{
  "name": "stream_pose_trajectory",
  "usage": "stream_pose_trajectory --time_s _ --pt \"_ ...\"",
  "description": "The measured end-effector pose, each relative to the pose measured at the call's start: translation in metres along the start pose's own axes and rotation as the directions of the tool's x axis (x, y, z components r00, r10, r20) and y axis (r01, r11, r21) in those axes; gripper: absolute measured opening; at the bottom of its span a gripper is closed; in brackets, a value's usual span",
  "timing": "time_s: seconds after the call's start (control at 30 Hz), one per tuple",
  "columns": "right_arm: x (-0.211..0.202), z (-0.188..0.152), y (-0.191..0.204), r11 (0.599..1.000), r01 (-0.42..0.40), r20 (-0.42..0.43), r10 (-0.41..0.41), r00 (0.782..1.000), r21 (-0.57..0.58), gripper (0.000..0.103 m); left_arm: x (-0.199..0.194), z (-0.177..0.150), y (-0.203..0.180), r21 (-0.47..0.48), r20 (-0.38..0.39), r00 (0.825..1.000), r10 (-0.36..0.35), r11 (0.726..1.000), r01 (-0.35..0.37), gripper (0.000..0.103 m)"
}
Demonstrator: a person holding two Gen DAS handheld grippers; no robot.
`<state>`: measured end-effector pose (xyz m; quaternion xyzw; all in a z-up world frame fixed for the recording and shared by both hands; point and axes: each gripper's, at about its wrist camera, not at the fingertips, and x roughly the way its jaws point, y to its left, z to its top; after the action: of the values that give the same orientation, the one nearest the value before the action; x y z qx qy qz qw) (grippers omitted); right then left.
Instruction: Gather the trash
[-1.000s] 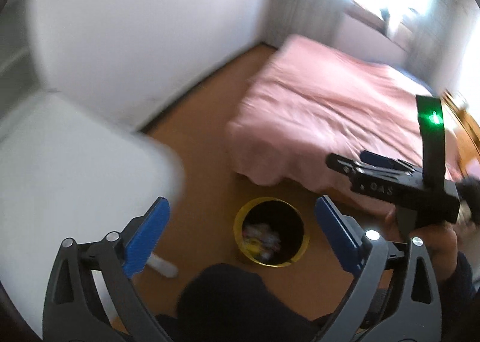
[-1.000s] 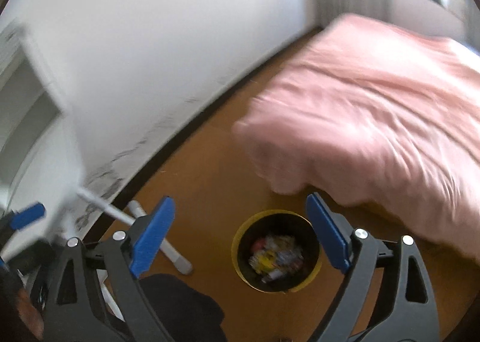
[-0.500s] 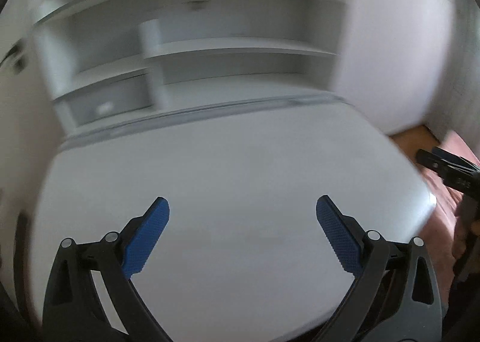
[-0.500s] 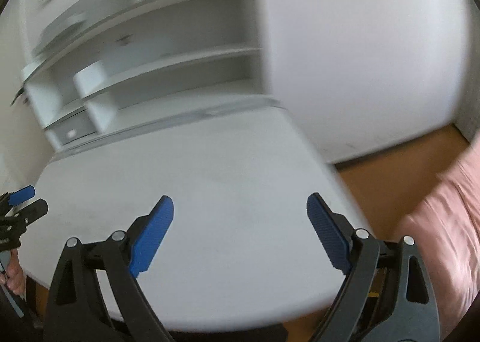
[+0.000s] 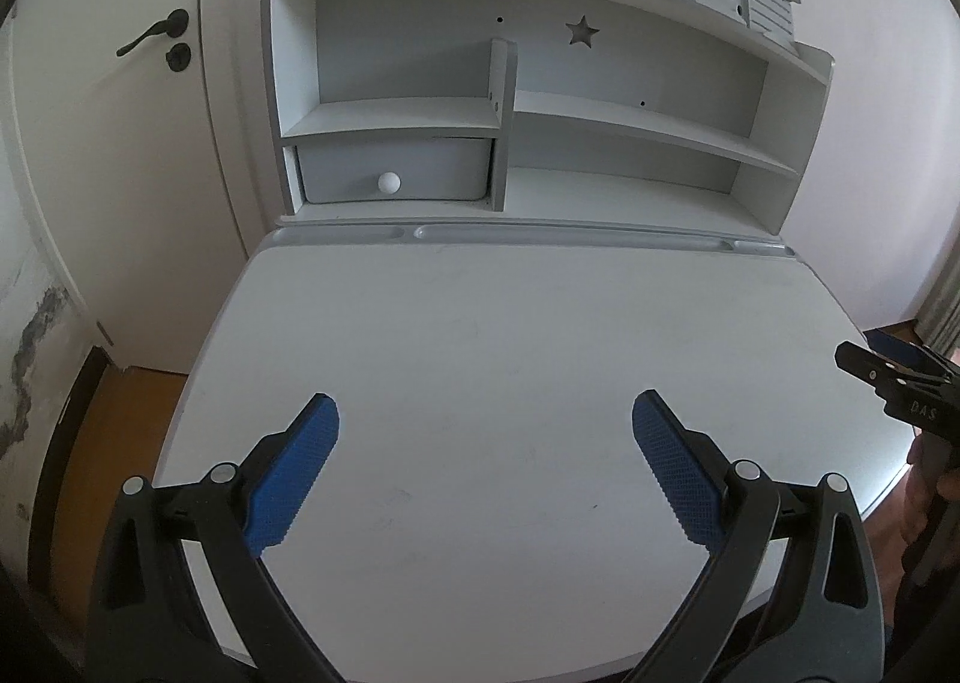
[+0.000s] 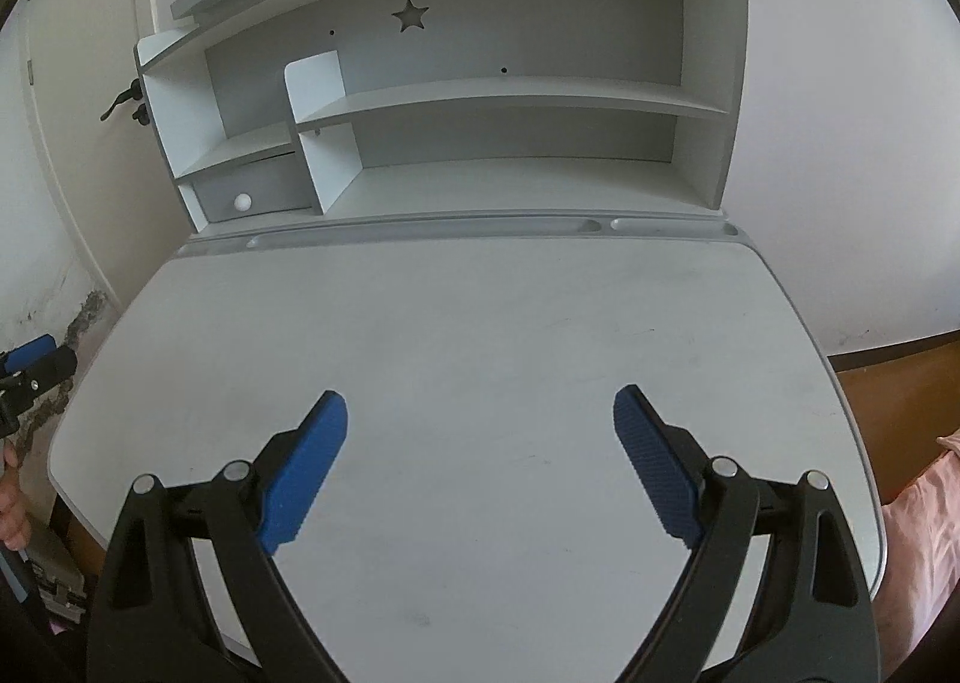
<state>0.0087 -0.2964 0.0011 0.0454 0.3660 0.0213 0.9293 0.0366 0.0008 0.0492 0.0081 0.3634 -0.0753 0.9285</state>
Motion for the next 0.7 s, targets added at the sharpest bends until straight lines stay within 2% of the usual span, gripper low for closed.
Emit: stream_pose_trajectory --time_s 0.7 --pt "-0.003 -0.005 -0.015 0.999 0.023 -0.002 -0.023 1.0 0.023 0.087 0.013 -0.001 -0.012 0.023 -0.021 1.0 -0.004 1.0 0.005 0.095"
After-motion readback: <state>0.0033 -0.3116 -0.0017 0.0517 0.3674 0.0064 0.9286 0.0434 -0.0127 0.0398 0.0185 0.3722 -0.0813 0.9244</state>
